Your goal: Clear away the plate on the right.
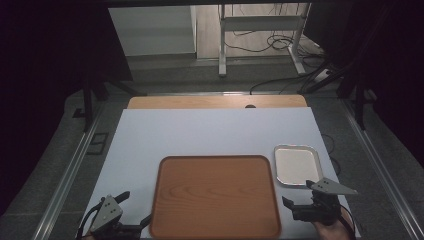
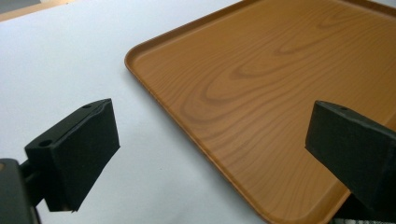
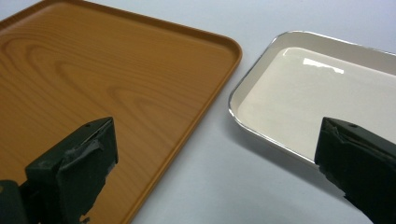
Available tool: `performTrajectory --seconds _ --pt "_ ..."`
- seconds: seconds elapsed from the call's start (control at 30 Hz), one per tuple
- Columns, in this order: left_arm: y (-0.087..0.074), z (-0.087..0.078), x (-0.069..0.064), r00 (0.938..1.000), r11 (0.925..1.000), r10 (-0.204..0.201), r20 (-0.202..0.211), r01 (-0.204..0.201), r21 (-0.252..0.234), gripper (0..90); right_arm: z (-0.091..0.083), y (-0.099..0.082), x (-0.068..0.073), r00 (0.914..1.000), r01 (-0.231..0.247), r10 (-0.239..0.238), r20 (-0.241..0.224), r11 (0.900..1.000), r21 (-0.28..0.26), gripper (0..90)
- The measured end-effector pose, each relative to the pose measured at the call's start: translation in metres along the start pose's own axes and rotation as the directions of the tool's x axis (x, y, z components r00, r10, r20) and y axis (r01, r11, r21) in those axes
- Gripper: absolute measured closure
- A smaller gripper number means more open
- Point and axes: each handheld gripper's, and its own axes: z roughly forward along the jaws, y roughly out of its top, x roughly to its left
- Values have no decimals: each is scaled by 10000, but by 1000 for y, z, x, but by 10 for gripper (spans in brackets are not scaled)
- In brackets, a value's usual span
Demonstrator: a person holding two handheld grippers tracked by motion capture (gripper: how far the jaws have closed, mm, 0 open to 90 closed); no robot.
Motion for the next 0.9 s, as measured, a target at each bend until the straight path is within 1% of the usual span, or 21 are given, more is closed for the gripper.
performTrajectory --seconds 0.13,0.5,0.6,0.67,0.9 --pt "0 0 0 10000 10000 -24 29 24 -12 24 3 1 -3 10000 -62 62 17 10000 -25 0" --pt "0 1 -1 9999 9999 122 16 -122 84 24 11 6 -11 9998 -186 186 4 9998 -90 0" --pt "1 1 -1 9999 9998 169 -4 -169 93 24 14 8 -14 9996 -240 241 -112 9997 98 7" --pt "1 1 -2 9998 9998 187 -8 -186 101 24 15 9 -15 9996 -260 262 -134 9996 100 9" --pt "1 2 -2 9998 9997 195 -10 -195 118 24 19 12 -20 9997 -248 248 -21 9997 72 9"
